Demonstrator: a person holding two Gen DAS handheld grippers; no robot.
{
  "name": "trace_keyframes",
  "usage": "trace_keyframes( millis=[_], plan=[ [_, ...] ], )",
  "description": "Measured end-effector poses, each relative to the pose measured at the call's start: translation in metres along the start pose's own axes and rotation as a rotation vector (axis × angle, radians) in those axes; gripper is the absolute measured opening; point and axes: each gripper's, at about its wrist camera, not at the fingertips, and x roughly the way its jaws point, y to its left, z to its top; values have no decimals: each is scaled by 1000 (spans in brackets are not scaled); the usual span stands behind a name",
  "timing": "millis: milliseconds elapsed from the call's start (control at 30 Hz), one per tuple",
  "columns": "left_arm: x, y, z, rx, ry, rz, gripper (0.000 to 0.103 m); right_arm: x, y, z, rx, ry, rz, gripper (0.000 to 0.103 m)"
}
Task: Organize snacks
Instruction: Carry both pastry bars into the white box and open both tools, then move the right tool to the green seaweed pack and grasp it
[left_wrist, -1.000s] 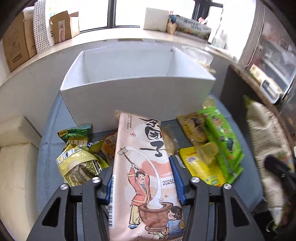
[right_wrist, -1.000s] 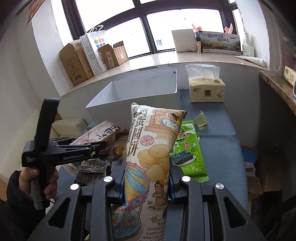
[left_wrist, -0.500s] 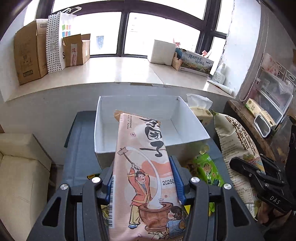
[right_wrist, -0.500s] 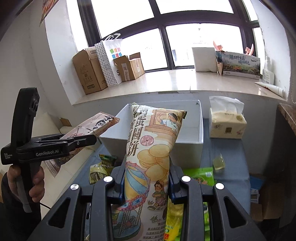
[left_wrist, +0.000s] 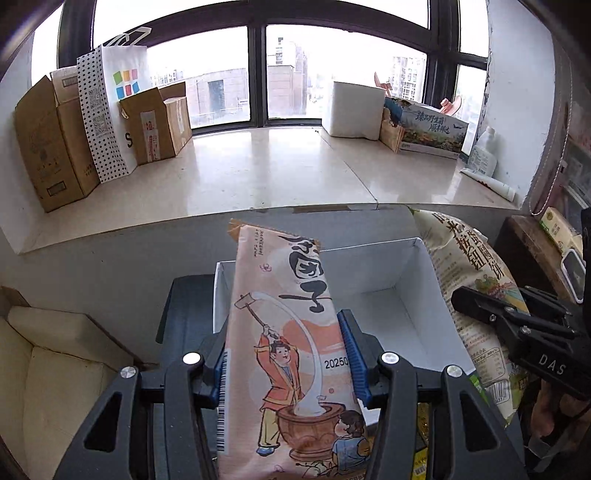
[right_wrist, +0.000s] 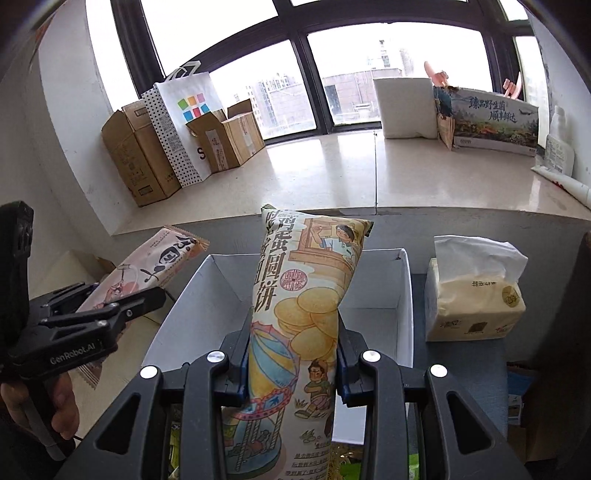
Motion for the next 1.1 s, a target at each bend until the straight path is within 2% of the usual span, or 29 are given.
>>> trace_keyframes(
  millis=[67, 167, 267, 300, 333, 367, 400, 433, 500, 567, 600, 900, 1000, 1100],
  plan=[
    [12, 0, 1, -8, 18, 5, 56, 13, -2, 7, 15, 37, -28, 37],
    [26, -1, 1, -3, 29, 6, 56, 25, 5, 16, -32, 32, -63, 37],
    [38, 1, 0, -7, 39, 5, 57, 39, 5, 20, -32, 49, -60, 39],
    [43, 2, -1, -11, 46, 6, 57, 44, 4, 21, -25, 59, -53, 45],
    [46, 3, -1, -10, 48, 12, 57, 47, 3, 21, -17, 64, -45, 64],
    [48, 5, -1, -9, 45, 17, 58, 49, 3, 21, -15, 61, -40, 78],
    [48, 6, -2, -10, 45, 8, 64, 48, 2, 22, -13, 51, -43, 98],
    [48, 8, -3, -14, 45, -8, 68, 45, 1, 21, -7, 28, -41, 100],
    [43, 11, -4, -15, 28, -14, 86, 41, 0, 21, 0, 16, -26, 100],
    [36, 12, -4, -10, 13, -18, 100, 38, -1, 22, 4, 16, -34, 101],
    [32, 12, -3, -7, 3, -20, 102, 36, -2, 21, 2, 12, -41, 103],
    [-6, 14, -7, -11, -61, -46, 103, 24, -6, 16, 45, 0, -42, 103],
    [-25, 16, -19, -15, -109, -74, 103, 1, -9, 9, 58, -37, 0, 103],
    [-42, 12, -43, 30, -147, -82, 103, -33, -15, -7, 67, -100, 25, 103]
  ],
)
